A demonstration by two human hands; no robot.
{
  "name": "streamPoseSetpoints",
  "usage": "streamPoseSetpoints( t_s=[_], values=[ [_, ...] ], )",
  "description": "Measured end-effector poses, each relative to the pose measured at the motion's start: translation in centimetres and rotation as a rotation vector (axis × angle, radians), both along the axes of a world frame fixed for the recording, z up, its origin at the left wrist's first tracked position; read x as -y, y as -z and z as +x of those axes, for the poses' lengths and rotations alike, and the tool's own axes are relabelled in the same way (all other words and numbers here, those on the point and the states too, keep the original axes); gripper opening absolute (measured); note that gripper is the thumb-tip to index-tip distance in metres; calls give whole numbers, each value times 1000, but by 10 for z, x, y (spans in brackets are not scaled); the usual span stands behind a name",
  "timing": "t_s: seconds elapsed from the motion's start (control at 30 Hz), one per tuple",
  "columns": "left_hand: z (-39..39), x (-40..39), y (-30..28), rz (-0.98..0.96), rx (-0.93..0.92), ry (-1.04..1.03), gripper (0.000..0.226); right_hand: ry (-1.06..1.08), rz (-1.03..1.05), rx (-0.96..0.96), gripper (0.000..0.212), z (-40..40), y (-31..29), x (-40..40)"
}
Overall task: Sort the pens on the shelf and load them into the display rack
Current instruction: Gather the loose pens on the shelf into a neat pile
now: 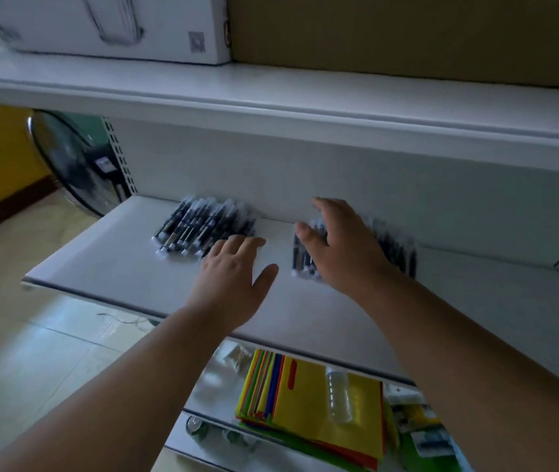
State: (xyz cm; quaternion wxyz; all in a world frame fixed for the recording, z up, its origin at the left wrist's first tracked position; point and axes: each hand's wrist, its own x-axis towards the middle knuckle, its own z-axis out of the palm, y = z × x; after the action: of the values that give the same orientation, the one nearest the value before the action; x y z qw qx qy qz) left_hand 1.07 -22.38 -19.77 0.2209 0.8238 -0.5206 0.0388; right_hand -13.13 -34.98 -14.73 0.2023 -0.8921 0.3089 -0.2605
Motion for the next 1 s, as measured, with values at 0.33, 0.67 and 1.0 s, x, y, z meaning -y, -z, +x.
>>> streamPoseSetpoints(
  t_s=[0.33,0.67,1.0],
  values=[
    [122,-21,4,-1,-20,32,52,71,45,-27,60,106,3,-33],
    [218,8,18,189,-301,26,71,263,186,-97,59,160,32,-44],
    [199,19,26,280,-267,139,81,309,383,-276,67,189,61,-33]
  ],
)
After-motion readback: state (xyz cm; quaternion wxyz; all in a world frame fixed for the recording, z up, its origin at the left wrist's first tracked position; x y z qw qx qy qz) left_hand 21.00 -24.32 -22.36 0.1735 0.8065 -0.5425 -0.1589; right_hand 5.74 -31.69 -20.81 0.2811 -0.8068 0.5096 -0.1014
